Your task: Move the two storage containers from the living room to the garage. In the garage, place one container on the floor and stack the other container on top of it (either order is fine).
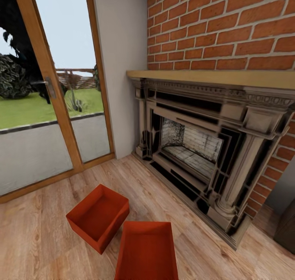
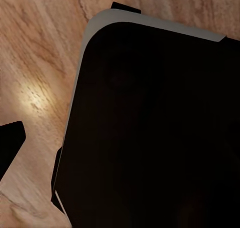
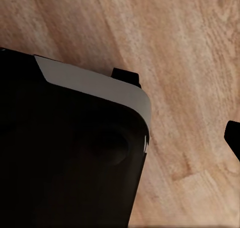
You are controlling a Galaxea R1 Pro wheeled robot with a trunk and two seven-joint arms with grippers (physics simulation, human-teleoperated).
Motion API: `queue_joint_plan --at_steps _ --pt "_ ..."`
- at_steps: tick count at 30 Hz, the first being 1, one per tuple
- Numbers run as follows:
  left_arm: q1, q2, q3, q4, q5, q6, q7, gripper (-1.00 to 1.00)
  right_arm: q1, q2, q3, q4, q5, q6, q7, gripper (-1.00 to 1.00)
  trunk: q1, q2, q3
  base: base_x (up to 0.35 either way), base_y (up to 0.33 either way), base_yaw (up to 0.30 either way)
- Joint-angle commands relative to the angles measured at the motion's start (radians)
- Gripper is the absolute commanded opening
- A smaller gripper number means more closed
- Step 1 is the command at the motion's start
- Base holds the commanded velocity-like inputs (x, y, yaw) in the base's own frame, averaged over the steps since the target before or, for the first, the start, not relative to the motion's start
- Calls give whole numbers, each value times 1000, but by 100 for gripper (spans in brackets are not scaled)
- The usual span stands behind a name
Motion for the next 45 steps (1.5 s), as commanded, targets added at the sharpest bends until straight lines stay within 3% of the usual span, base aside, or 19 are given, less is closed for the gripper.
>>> queue_joint_plan --at_steps 1,45 --pt "0 1 0 0 4 -2 1 100 -1 1 9 3 -10 -4 -2 100 0 0 -3 0 0 0" --pt "0 0 -1 0 4 -2 1 100 -1 -3 4 3 -8 -12 -2 100 0 0 -73 0 0 0"
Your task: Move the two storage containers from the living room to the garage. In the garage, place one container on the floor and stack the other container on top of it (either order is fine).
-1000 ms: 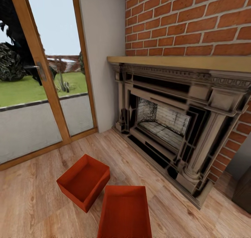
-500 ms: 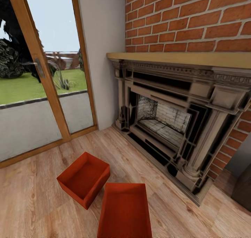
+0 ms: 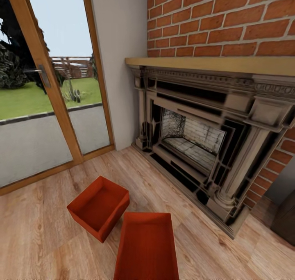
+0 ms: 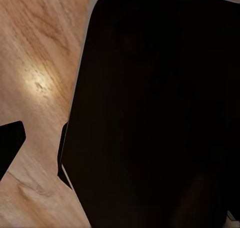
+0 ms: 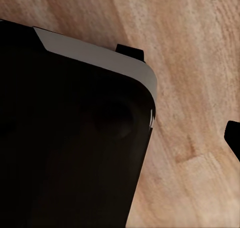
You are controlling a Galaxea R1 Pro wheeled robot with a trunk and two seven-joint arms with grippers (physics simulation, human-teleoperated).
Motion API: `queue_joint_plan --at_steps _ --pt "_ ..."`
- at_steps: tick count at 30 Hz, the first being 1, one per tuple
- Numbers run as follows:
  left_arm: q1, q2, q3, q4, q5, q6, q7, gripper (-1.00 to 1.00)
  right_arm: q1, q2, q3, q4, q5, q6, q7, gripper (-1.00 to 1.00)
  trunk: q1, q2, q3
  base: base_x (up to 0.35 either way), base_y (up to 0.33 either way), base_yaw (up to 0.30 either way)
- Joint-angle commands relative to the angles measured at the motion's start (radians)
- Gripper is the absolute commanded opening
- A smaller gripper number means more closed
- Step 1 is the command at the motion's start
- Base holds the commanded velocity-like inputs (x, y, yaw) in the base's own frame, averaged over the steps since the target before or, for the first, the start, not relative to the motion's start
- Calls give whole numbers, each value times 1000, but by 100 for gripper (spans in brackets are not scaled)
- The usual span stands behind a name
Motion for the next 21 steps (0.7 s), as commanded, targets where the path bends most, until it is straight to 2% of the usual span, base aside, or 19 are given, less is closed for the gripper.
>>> queue_joint_plan --at_steps 1,21 --pt "0 0 0 0 4 -2 1 100 -1 0 9 3 -9 -6 -1 100 0 0 -2 0 0 0" --pt "0 0 0 0 4 -2 0 100 -1 1 10 3 -10 -6 -1 100 0 0 -35 0 0 0"
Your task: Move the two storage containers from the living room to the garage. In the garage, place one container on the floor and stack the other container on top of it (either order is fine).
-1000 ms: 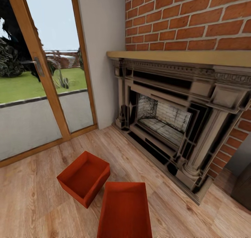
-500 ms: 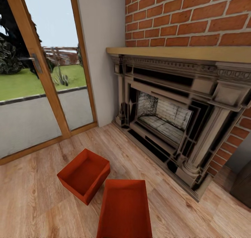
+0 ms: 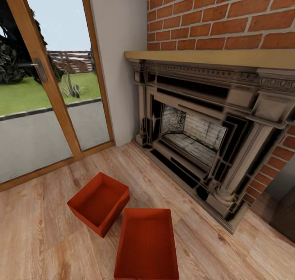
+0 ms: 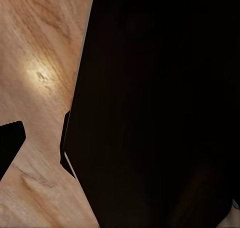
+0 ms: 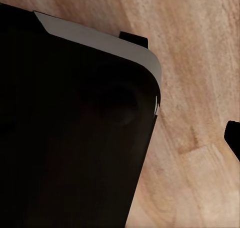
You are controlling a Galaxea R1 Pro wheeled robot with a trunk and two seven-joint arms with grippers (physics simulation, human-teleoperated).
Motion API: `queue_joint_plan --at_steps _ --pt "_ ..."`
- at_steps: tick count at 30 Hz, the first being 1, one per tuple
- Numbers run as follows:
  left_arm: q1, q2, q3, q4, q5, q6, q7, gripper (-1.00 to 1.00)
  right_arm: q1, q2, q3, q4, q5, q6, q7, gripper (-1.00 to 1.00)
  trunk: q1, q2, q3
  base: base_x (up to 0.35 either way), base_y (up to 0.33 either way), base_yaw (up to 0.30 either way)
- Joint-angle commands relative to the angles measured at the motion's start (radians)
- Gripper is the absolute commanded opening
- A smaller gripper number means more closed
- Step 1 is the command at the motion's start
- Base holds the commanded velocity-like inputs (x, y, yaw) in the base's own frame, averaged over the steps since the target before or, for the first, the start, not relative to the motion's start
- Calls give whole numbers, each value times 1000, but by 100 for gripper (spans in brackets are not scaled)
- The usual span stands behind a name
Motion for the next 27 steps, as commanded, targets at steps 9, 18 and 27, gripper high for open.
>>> queue_joint_plan --at_steps 9,18,27 --pt "0 0 0 0 4 -2 1 100 -1 0 8 4 -12 4 -1 100 0 0 -15 0 0 0" --pt "0 0 0 0 4 -2 1 100 -1 1 9 4 -12 3 -1 100 0 0 -30 0 0 0" --pt "0 0 0 0 4 -2 1 100 -1 0 9 4 -12 3 -1 100 0 0 -44 0 0 0"
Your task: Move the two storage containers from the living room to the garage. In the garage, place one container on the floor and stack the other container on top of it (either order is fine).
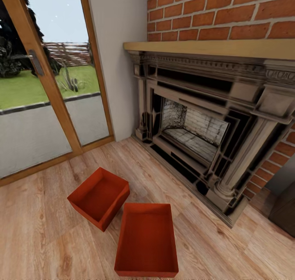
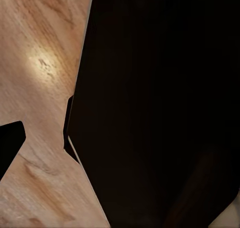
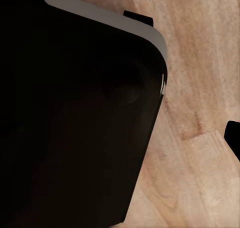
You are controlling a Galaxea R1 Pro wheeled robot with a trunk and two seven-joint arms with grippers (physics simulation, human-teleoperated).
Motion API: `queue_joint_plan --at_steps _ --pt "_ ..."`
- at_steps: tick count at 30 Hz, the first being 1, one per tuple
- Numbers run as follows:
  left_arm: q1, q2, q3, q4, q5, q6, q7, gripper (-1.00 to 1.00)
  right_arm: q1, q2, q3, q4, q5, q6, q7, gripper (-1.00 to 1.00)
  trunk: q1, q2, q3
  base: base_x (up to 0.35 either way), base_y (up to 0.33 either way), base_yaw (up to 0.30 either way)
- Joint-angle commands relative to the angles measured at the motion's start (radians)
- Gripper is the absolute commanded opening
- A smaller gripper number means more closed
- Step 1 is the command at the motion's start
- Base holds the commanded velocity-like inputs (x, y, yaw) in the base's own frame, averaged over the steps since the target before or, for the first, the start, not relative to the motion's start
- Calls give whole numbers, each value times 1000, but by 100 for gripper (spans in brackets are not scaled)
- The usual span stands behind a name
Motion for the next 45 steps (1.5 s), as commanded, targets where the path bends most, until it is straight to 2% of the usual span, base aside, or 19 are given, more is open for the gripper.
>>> queue_joint_plan --at_steps 1,45 --pt "0 0 0 0 4 -2 1 100 -1 0 8 3 -10 -6 -1 100 0 0 -2 0 0 0" --pt "0 0 0 0 4 -2 1 100 -1 0 8 4 -11 -5 -2 100 0 0 -73 0 0 0"
